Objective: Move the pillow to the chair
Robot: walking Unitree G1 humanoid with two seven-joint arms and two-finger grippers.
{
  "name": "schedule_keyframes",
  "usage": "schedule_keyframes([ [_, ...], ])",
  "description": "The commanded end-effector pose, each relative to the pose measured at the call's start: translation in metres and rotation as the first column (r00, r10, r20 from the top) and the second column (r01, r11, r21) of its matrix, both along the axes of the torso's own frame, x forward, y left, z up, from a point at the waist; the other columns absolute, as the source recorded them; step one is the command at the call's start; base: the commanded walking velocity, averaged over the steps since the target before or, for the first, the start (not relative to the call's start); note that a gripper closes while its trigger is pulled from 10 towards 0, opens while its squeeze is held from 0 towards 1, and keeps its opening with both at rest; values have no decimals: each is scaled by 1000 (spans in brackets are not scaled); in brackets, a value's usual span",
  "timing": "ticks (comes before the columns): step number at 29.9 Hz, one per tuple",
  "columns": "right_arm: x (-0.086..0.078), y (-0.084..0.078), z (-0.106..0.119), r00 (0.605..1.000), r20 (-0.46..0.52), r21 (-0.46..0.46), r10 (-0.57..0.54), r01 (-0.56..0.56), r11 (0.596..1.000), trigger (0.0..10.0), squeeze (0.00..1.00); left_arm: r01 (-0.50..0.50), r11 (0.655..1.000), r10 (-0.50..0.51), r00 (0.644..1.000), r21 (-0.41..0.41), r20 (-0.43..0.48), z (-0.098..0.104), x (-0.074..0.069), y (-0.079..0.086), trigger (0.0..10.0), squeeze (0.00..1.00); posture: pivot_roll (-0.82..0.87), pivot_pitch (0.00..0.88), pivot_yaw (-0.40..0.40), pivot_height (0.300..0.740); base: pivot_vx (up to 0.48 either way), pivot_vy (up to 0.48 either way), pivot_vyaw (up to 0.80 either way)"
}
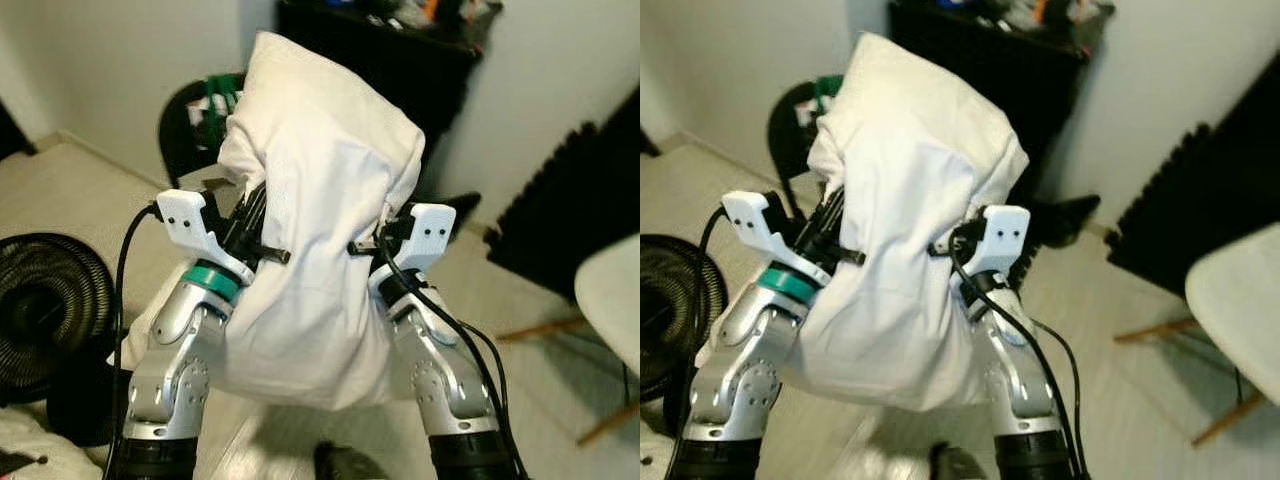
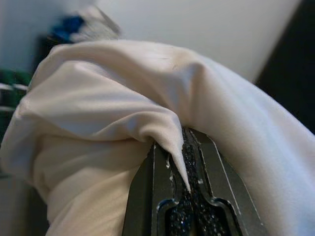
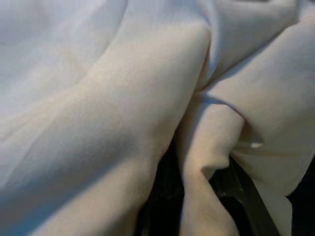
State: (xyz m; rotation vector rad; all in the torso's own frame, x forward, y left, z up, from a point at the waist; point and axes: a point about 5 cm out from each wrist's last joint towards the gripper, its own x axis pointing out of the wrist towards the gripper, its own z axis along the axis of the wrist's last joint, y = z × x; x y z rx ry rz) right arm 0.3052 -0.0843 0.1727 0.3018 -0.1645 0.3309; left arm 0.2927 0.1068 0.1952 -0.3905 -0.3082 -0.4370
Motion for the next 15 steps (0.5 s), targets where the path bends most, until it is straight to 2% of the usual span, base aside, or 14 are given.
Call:
schedule_keyframes([
  [1,-8,27,14,993,66,30,102,-104,994,10000,0,103,994,-103,995,24,17,3,-4,-22,10000,0,-11,63,50,740,0,0,-800],
  [6,-8,26,9,994,54,7,97,-97,995,10000,0,75,990,-72,997,122,-28,-12,-3,-20,10000,0,-12,69,49,740,0,0,-800],
  [15,-11,25,4,995,37,-10,97,-96,995,10000,0,79,985,-72,996,156,-47,-22,-6,-21,10000,0,-16,69,46,740,0,0,-800],
])
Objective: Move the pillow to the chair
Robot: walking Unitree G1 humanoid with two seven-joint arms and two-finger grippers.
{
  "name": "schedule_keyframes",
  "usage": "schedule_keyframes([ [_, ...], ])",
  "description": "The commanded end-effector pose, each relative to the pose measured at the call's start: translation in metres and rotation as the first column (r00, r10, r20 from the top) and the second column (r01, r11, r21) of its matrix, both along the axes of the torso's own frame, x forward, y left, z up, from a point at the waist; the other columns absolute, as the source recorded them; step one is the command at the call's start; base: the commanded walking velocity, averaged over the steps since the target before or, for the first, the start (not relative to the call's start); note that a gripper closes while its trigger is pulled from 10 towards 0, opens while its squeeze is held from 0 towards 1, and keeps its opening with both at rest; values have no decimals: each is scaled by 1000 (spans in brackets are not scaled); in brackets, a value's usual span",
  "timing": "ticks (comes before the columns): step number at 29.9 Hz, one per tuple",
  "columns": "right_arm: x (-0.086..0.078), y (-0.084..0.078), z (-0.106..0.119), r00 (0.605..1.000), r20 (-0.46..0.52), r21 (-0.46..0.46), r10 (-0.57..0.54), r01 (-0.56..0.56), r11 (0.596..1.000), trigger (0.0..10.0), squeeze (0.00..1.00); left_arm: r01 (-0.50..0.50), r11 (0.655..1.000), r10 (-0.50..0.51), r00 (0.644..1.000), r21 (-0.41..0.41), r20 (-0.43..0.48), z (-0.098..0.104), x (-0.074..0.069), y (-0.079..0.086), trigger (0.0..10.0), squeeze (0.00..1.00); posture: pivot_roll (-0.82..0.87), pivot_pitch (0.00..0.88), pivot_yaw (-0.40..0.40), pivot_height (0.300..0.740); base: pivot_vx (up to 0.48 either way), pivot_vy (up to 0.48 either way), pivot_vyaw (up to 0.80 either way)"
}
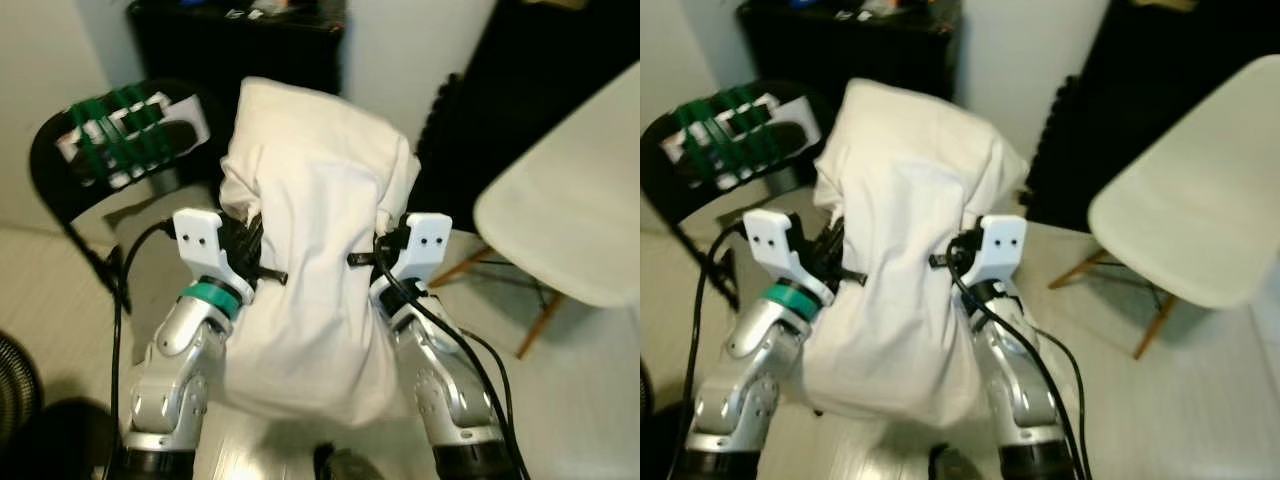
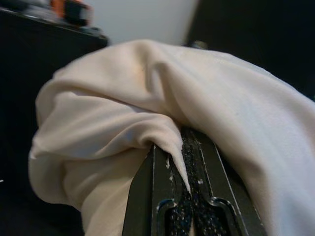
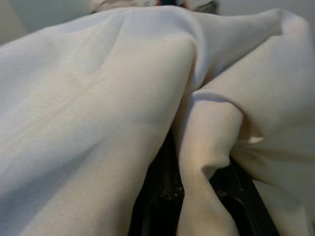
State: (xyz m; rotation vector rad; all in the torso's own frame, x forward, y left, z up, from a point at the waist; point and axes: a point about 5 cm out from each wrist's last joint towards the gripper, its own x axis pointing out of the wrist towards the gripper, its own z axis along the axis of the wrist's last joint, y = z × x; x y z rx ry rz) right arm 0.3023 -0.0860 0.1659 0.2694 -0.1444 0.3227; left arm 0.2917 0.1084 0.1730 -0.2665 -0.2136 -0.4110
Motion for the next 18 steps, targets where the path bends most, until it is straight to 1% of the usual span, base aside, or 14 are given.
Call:
schedule_keyframes([
  [1,-8,26,9,993,49,21,103,-104,994,10000,0,109,994,-110,994,25,19,0,-6,-23,10000,0,-17,69,46,740,0,0,-800],
  [14,-9,21,2,996,27,-1,88,-88,996,10000,0,79,994,-78,997,77,-22,-13,-8,-23,10000,0,-20,70,46,740,0,0,-800],
  [18,-10,22,-1,996,22,-8,90,-90,996,10000,0,57,994,-52,997,98,-54,-20,-8,-25,10000,0,-23,71,47,740,0,0,-800],
])
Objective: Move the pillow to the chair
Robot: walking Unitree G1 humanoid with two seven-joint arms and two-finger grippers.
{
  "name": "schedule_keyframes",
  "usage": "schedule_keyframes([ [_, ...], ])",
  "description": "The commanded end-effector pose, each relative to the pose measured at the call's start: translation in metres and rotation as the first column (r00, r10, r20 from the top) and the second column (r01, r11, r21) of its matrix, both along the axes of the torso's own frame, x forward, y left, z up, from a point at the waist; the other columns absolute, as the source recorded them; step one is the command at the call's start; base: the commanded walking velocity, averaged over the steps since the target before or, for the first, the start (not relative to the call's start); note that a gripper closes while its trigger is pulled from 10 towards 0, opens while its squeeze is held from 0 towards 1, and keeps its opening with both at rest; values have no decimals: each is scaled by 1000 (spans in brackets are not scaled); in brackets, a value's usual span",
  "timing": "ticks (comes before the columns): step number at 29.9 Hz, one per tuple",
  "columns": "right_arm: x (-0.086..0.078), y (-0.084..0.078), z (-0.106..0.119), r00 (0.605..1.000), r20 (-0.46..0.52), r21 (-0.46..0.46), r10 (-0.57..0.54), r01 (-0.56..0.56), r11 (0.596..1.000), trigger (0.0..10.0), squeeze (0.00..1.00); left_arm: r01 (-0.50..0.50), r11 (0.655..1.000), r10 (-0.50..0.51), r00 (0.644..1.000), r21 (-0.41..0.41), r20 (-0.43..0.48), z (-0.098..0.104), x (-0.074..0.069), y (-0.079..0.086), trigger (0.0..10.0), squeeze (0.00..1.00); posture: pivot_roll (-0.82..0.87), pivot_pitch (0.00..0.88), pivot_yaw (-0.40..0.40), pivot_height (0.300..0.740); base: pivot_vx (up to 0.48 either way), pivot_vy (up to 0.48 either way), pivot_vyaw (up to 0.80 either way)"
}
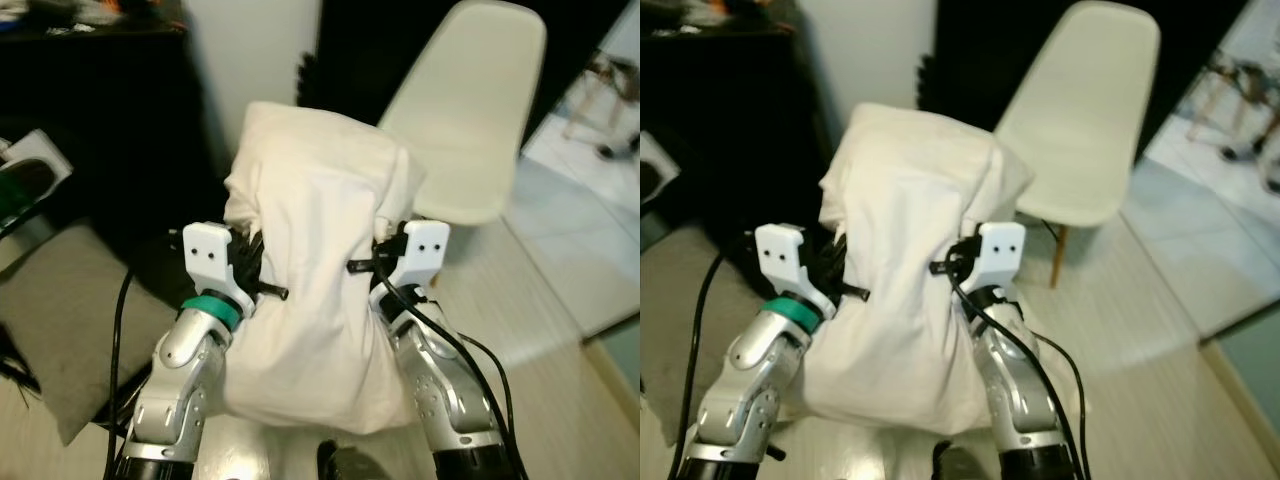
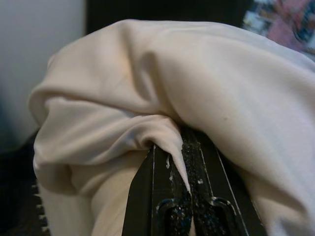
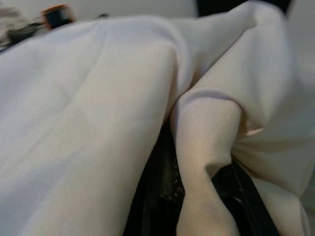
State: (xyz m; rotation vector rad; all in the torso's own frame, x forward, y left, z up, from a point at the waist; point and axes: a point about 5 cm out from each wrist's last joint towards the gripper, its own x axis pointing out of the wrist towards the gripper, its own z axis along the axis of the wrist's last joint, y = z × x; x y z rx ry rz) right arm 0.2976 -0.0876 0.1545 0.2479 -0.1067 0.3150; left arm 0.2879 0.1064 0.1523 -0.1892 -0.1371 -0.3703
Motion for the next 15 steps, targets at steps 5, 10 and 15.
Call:
schedule_keyframes([
  [5,-6,22,8,995,48,11,91,-91,996,10000,0,87,996,-88,996,36,3,-3,-6,-21,10000,0,-20,71,47,740,0,0,-800],
  [10,-6,22,5,995,42,4,91,-91,996,10000,0,27,999,-26,1000,42,-9,-7,-3,-20,10000,0,-21,70,47,740,0,0,-800],
  [15,-8,23,3,994,38,7,102,-102,995,10000,0,21,999,-20,1000,50,-13,-9,-4,-20,10000,0,-23,69,47,740,0,0,-800],
])
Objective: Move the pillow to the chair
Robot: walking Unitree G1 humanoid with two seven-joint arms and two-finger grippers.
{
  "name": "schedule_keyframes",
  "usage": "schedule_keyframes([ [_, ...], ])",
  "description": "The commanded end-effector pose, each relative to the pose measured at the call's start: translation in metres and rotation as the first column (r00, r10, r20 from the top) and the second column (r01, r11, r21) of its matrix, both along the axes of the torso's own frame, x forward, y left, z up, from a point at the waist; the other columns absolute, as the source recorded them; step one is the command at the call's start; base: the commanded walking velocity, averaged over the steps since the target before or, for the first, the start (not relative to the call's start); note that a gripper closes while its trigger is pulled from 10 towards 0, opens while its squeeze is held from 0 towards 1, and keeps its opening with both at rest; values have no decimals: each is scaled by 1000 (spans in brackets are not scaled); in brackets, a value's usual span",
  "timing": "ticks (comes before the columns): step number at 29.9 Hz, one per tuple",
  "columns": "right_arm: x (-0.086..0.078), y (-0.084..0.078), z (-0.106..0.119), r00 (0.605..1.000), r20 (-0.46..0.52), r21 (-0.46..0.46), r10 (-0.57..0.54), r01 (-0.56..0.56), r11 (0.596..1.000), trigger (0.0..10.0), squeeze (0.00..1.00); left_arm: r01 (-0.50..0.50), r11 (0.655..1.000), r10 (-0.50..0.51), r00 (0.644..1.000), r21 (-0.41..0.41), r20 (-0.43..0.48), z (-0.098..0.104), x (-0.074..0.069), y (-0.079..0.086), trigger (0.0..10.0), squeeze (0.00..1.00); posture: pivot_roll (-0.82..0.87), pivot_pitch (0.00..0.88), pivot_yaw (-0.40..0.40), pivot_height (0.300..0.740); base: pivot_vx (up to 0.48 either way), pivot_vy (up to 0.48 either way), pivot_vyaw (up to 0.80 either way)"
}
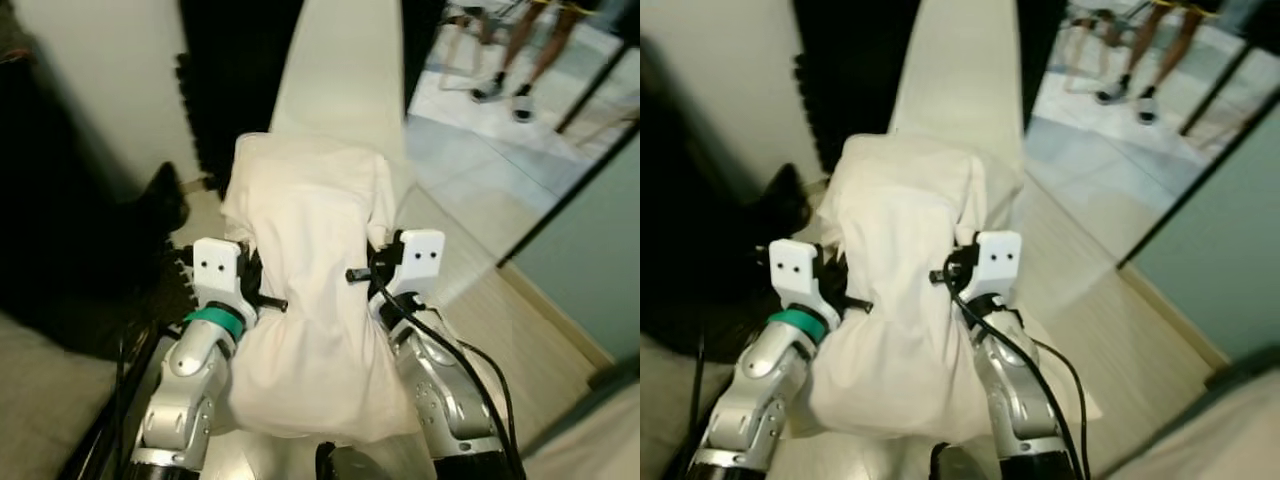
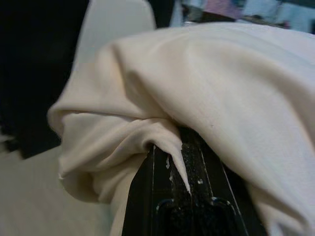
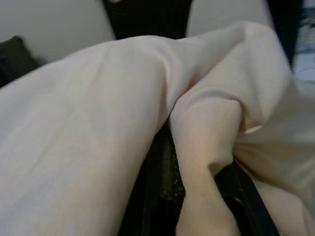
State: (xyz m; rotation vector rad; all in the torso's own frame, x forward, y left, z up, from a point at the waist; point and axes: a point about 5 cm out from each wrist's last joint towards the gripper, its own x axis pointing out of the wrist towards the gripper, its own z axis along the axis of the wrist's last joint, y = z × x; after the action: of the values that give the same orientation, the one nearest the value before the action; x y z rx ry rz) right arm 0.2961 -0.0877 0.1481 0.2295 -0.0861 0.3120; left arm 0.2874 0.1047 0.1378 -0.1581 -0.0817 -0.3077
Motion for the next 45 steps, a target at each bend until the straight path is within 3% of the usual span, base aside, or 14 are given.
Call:
schedule_keyframes([
  [1,-6,24,10,993,55,28,103,-105,994,10000,0,81,997,-82,996,13,40,5,-3,-18,10000,0,-23,69,47,740,0,0,-800],
  [10,-6,21,3,995,24,50,92,-93,994,10000,0,100,995,-100,994,-1,49,6,-5,-17,10000,0,-19,73,46,740,0,0,-89],
  [45,-6,20,-5,997,4,32,83,-83,996,10000,0,87,996,-87,995,-2,47,6,-5,-13,10000,0,-16,64,45,740,280,0,0],
])
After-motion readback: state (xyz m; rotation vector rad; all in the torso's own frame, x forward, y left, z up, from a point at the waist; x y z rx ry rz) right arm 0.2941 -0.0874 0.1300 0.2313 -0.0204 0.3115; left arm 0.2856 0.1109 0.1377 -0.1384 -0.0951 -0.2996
